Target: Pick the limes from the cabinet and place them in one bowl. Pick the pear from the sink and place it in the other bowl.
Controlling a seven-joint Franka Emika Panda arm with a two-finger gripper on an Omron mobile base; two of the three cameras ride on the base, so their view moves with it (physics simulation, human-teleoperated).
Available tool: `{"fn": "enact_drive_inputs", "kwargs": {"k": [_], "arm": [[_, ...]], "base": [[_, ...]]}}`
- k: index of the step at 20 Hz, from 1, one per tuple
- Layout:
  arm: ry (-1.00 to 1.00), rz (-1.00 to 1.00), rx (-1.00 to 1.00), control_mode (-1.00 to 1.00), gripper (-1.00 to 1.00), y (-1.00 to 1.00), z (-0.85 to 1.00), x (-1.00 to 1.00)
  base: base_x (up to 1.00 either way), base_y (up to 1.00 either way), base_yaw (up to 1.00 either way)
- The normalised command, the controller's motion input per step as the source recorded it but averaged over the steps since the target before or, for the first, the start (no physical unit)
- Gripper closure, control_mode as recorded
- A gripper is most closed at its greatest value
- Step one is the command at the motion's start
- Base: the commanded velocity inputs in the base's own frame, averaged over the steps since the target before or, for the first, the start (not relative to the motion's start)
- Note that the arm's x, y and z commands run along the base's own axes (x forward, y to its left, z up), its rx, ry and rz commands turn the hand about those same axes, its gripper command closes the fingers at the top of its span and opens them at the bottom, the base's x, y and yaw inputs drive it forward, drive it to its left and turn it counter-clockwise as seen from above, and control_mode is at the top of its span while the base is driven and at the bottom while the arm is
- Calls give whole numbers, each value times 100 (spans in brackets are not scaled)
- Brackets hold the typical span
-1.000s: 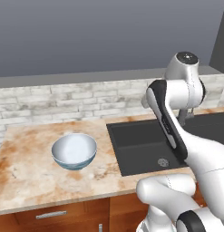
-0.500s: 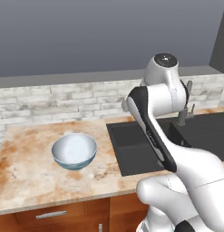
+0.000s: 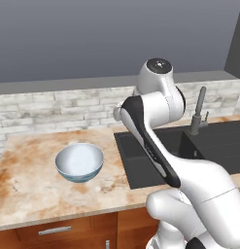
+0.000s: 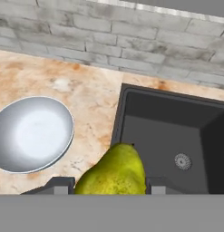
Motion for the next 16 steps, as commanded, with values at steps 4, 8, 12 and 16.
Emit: {"fn": "enact_drive_inputs", "kwargs": {"k": [4, 8, 12, 16], "arm": [[0, 1, 9, -100, 100, 37, 0, 0], [0, 2, 11, -100, 100, 39, 0, 0], [2, 4, 9, -100, 100, 37, 0, 0], [9, 4, 7, -100, 100, 44, 0, 0]], "base": [[0, 0, 0], [0, 0, 0], [0, 0, 0], [0, 0, 0]]}}
